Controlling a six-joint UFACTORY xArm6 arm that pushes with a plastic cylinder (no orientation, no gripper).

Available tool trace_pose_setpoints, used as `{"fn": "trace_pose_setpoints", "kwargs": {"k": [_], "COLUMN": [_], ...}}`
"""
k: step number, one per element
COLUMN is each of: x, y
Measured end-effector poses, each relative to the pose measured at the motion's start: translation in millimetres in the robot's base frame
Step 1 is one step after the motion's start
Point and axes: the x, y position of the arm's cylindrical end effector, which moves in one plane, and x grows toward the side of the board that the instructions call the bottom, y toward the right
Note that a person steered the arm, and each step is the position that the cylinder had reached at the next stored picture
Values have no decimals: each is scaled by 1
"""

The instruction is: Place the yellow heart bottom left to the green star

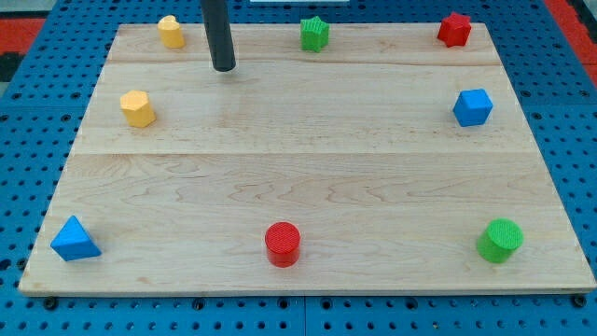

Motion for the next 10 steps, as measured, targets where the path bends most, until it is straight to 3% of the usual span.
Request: {"fn": "trace_pose_setpoints", "kwargs": {"k": [3, 7, 10], "x": [-89, -90, -90], "y": [-45, -65, -168]}}
